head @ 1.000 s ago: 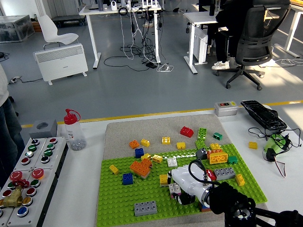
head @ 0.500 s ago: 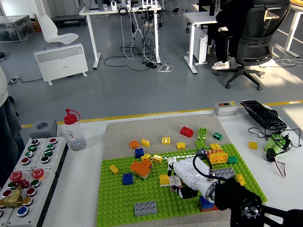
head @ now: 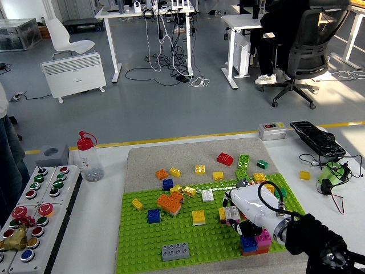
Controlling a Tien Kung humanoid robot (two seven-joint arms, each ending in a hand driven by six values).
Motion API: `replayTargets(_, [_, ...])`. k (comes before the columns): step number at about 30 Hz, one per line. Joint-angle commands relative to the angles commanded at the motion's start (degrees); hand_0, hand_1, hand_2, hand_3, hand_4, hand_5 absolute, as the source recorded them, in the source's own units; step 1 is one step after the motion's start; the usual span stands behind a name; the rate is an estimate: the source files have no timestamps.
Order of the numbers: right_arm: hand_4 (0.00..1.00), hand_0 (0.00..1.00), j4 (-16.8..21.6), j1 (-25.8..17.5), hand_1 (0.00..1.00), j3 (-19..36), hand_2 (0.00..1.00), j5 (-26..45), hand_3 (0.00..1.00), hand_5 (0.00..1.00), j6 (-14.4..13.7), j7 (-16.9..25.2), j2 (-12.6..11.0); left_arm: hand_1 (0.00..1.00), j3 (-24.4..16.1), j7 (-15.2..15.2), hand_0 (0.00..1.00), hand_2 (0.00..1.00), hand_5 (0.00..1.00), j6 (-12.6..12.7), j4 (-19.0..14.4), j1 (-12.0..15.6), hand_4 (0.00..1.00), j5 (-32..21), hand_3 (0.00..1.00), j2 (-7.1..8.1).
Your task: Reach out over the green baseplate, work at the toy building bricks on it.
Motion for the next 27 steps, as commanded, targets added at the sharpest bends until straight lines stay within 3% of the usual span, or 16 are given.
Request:
replayTargets(11, [0.534,0.126,3.6,-3.8,0.320,0.3,0.551,0.3,0.533,0.095,-0.1,0.1,-3.5,0.696,-0.2,0.1,0.684,0.684,0.998,0.0,0.0,0.1,0.352,0.5,0.617,-0.02])
replayTargets(27, [0.509,0.127,4.0,-5.0,0.322,-0.3,0.551,0.7,0.532,0.090,-0.8,0.9,-4.6,0.696,-0.2,0.1,0.684,0.684,0.998,0.1,0.0,0.1,0.351,0.7,0.616,-0.07])
